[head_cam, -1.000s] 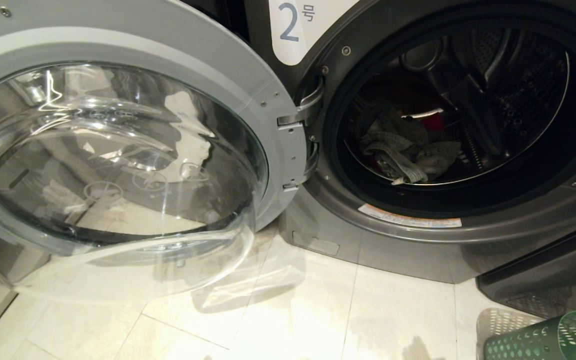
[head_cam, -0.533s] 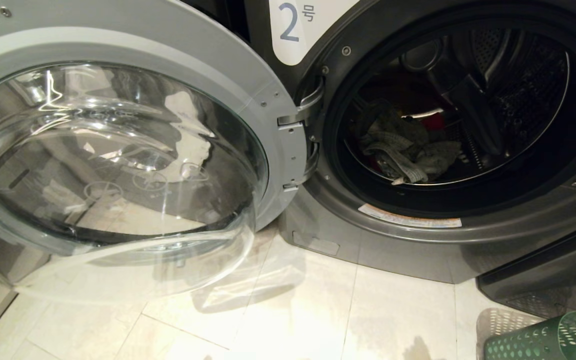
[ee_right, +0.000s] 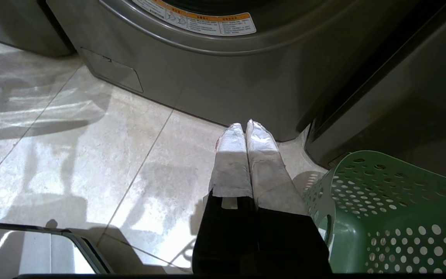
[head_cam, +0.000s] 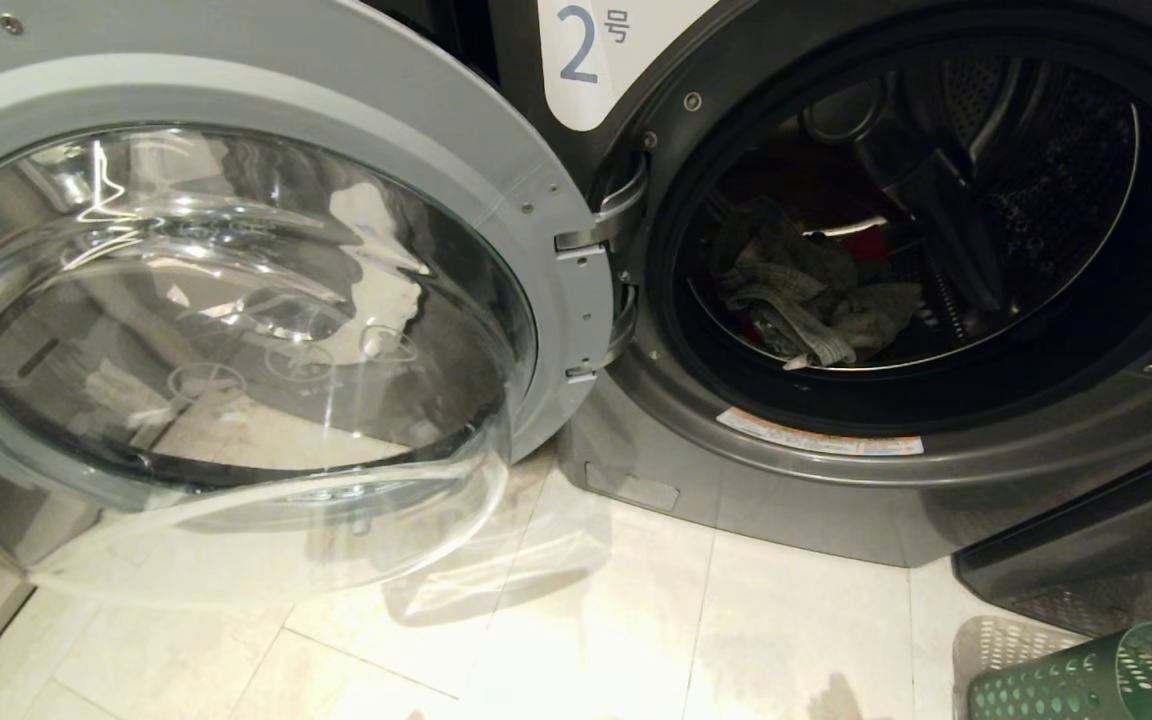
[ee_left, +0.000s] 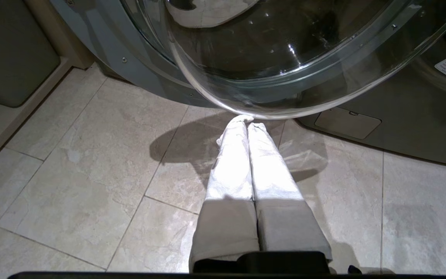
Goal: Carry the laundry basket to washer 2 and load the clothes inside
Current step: Close the washing machine door with the left hand
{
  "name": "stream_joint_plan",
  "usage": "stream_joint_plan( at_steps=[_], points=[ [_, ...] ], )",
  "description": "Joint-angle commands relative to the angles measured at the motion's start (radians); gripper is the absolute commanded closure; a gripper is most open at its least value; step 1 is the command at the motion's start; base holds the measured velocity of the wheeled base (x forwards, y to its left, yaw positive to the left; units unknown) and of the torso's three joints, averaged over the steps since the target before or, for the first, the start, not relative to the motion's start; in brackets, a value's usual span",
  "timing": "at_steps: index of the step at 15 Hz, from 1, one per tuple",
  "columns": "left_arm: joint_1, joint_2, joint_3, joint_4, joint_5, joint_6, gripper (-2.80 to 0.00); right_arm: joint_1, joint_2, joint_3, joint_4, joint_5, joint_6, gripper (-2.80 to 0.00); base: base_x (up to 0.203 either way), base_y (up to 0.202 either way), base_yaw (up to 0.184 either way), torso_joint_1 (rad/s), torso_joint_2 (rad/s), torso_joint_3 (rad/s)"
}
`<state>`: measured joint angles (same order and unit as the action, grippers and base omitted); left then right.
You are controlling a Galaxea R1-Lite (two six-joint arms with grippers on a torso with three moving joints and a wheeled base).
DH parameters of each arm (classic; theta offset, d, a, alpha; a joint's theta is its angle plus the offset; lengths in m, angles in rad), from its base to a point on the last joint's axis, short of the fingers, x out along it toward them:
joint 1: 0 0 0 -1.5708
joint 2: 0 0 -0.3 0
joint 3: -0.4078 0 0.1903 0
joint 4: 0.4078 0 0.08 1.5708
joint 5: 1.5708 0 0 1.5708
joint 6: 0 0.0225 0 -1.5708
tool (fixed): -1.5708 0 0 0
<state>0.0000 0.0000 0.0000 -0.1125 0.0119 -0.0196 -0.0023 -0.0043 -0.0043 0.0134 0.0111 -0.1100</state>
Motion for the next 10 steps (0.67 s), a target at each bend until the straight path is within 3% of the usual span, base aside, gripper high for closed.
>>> stream_joint_plan(
  at_steps=[1,10],
  points=[
    [0.001,0.000,0.040,-0.001,0.000,0.000,0.00,0.001,0.004,0.001,-0.006,0.000,0.004,0.00,0.000,0.000,0.000,0.000,0.00,0.000],
    [0.001,0.000,0.040,0.000,0.000,0.000,0.00,0.000,0.004,0.004,-0.007,0.003,-0.004,0.00,0.000,0.000,0.000,0.000,0.00,0.000]
  ],
)
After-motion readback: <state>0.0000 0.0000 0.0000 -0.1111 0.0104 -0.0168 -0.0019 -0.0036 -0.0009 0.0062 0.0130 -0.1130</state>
